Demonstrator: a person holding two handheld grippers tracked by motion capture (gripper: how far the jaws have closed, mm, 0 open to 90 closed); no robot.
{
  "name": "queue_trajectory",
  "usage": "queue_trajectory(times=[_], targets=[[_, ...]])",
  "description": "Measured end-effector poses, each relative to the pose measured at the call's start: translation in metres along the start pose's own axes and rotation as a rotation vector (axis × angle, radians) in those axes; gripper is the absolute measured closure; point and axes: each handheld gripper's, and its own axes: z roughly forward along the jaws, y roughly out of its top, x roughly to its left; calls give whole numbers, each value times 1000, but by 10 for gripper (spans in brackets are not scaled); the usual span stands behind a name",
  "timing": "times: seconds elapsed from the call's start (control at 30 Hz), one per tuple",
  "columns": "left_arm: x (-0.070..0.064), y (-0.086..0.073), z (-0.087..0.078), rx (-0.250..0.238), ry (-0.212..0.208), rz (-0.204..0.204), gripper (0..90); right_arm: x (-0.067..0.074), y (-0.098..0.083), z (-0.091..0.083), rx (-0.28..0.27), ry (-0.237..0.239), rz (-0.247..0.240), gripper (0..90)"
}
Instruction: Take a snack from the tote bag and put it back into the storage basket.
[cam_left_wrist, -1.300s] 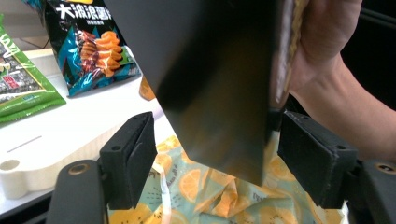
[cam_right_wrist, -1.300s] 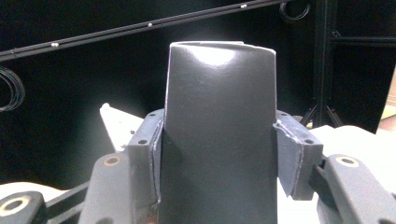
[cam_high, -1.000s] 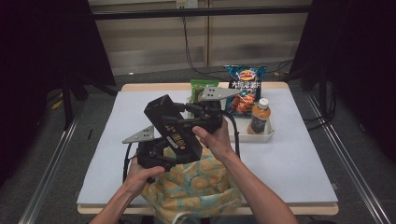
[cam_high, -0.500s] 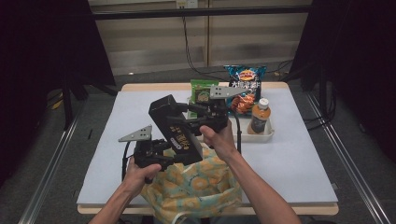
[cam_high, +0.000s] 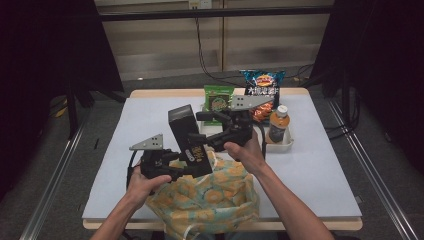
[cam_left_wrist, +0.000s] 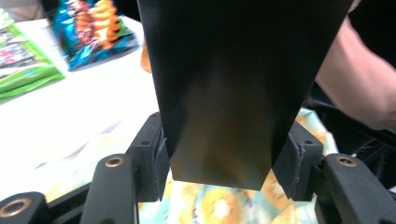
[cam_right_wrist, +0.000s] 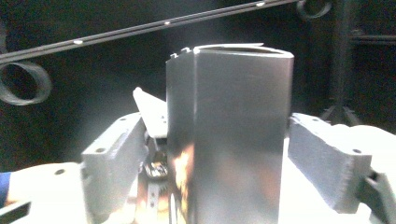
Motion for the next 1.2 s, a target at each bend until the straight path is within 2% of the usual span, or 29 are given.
queue_trajectory(times=[0.17, 0.3, 0.67, 0.97, 1.07, 1.1, 1.13, 1.17, 1.2], targets=[[4, 8, -14, 38, 36, -4, 439, 3, -5, -19, 53, -52, -22, 152], [9, 17, -21, 68, 71, -9, 439, 7, -17, -37, 96, -98, -19, 163], [24, 37, -14, 186, 116, 12, 438, 14, -50, -81, 154, -185, 4, 177], [36, 45, -11, 228, 143, 16, 437, 17, -74, -102, 195, -233, 39, 193], [38, 46, -9, 257, 155, 25, 437, 15, -75, -104, 197, -243, 40, 200], [38, 46, -7, 281, 160, 31, 437, 15, -74, -104, 197, -242, 41, 201], [38, 45, -6, 282, 154, 24, 437, 14, -73, -103, 200, -239, 34, 203], [37, 45, -5, 319, 159, 31, 437, 14, -72, -102, 208, -240, 30, 209], [36, 44, -3, 335, 161, 41, 437, 13, -71, -101, 215, -242, 19, 220]])
